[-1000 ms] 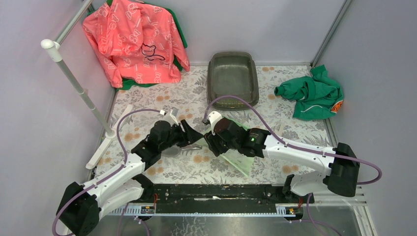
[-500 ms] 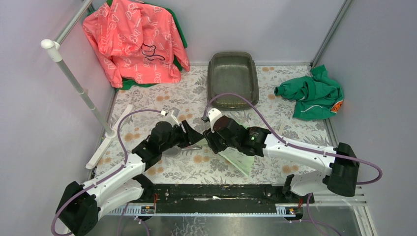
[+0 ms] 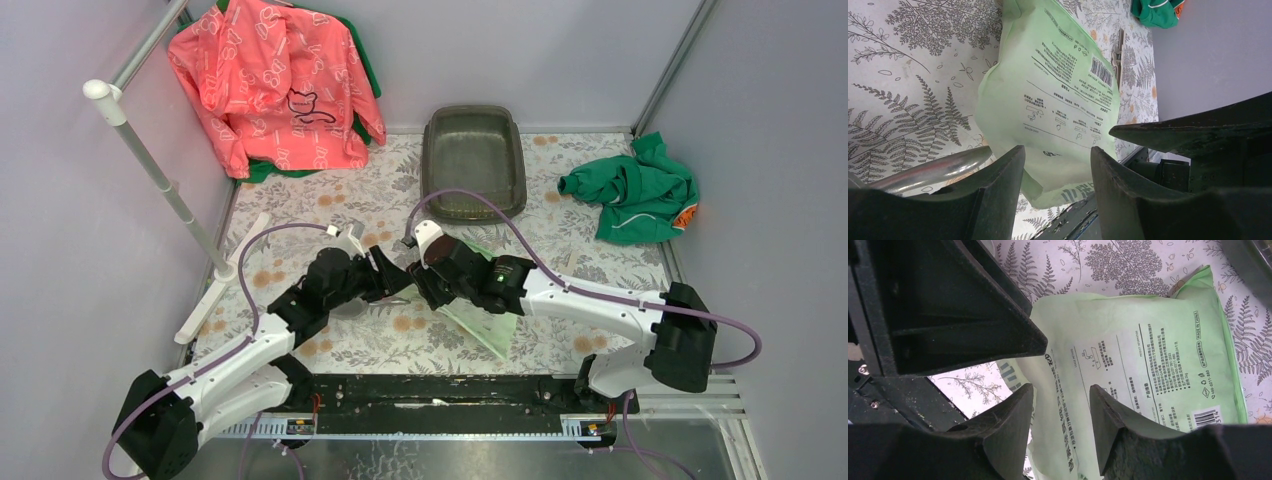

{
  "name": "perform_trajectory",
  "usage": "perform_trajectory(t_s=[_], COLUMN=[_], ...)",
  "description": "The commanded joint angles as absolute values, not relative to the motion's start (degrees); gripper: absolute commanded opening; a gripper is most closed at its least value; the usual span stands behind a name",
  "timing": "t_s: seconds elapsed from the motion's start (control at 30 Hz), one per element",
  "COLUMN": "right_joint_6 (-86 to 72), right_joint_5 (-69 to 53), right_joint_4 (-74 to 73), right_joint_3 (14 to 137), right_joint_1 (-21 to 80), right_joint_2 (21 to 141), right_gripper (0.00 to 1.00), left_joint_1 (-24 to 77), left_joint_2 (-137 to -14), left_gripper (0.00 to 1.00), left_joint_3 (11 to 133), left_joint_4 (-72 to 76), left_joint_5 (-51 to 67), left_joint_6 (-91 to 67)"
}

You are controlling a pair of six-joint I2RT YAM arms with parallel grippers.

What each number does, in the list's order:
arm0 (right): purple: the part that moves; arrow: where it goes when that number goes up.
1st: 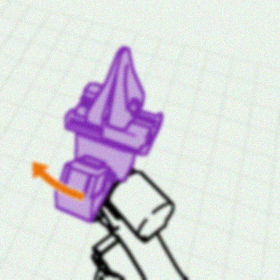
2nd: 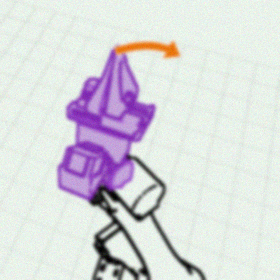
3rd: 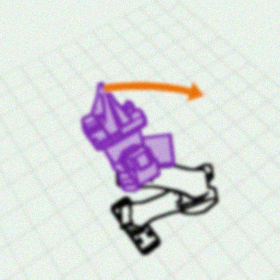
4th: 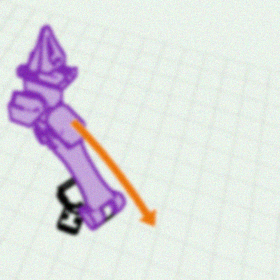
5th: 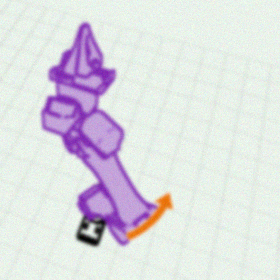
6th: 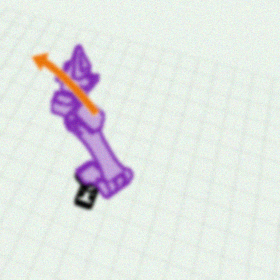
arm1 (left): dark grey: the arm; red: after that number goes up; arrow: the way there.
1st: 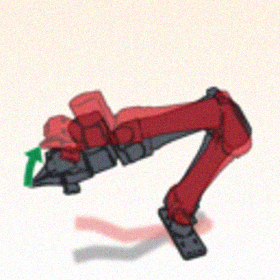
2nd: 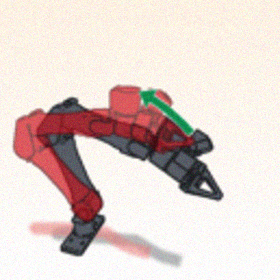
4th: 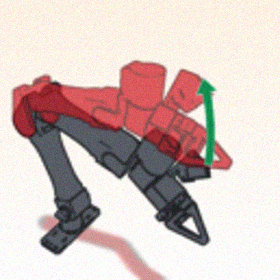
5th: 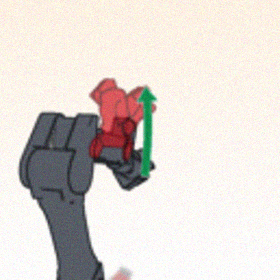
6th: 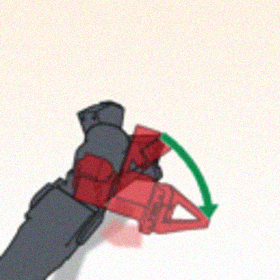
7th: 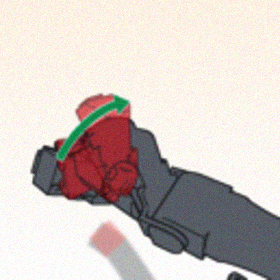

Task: Fill the litter box with clean litter
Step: Open the cat litter bag at the center of the board.

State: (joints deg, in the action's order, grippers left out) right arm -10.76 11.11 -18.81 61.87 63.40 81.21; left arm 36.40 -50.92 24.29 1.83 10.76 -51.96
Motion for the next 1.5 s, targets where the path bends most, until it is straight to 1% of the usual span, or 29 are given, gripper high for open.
perform_trajectory(t_s=[0.0,0.17,0.27,0.43,0.53,0.57,0.6,0.63,0.67,0.7,0.8,0.83,0.93,0.97,1.0,1.13,1.2,1.3,1.4,1.47], right_joint_6=[-10.26,-10.28,-10.46,-10.8,-10.6,-10.4,-10.23,-9.98,-9.66,-9.2,-8.64,-8.44,-8.07,-7.96,-7.93,-8.14,-9.03,-10.4,-12.14,-13.1], right_joint_5=[13.39,15.18,15.18,13.6,12.59,12.26,11.89,11.51,10.92,10.59,10.0,9.63,8.51,8.36,8.55,11.3,15.17,20.05,25.36,28.58], right_joint_4=[-17.49,-18.76,-19.23,-18.7,-18.37,-18.41,-18.37,-18.62,-19.04,-19.63,-20.77,-20.93,-21.41,-21.61,-21.76,-22.21,-22.24,-21.96,-21.56,-22.1], right_joint_3=[62.84,61.26,60.31,58.47,57.72,57.6,57.62,57.81,58.14,58.92,60.34,60.75,61.79,62.12,62.32,63.24,63.88,64.94,66.08,66.92], right_joint_1=[63.91,63.9,63.9,63.9,63.9,63.9,63.9,63.92,63.9,63.91,63.94,63.9,63.99,64.01,63.99,64.0,64.01,64.03,64.03,64.08], right_joint_2=[81.47,82.1,82.44,81.88,81.44,81.35,81.38,81.57,81.87,82.34,83.82,84.34,85.77,86.26,86.72,87.62,87.43,86.13,84.66,83.98], right_gripper=[0.52,0.51,0.51,0.5,0.48,0.46,0.43,0.39,0.34,0.3,0.27,0.28,0.38,0.38,0.36,0.08,0.0,0.0,0.0,0.0], left_joint_1=[37.07,37.28,37.69,38.05,38.28,38.38,38.64,38.89,39.07,39.22,39.51,39.53,39.55,39.55,39.55,39.55,39.55,39.72,39.86,40.5], left_joint_2=[-50.01,-49.47,-48.7,-47.49,-47.23,-47.05,-46.75,-46.49,-46.09,-45.67,-43.48,-42.28,-38.43,-36.86,-34.69,-28.34,-29.01,-31.24,-32.29,-33.44], left_gripper=[0.59,0.59,0.64,0.64,0.64,0.67,0.8,0.96,0.98,0.99,0.99,0.99,0.99,0.99,0.99,0.99,0.99,0.99,0.99,0.99], left_joint_3=[23.91,24.08,24.26,24.35,24.58,24.79,25.13,25.5,26.03,26.62,27.73,27.46,26.32,25.49,24.53,21.67,21.28,18.73,13.46,12.37], left_joint_4=[1.58,0.53,-1.16,-2.99,-3.82,-4.4,-5.15,-6.21,-7.52,-9.37,-13.88,-14.64,-17.49,-17.45,-16.97,-17.24,-16.4,-9.35,0.07,2.49], left_joint_5=[10.13,9.47,8.02,6.87,6.21,5.74,5.04,4.3,3.53,2.87,1.23,1.07,-1.1,-1.92,-2.15,-2.43,-0.41,5.57,8.06,7.34], left_joint_6=[-52.29,-52.63,-53.07,-53.32,-53.58,-53.75,-53.91,-54.01,-54.16,-54.26,-55.77,-56.57,-60.25,-61.27,-62.01,-66.39,-68.37,-70.37,-76.51,-78.48])
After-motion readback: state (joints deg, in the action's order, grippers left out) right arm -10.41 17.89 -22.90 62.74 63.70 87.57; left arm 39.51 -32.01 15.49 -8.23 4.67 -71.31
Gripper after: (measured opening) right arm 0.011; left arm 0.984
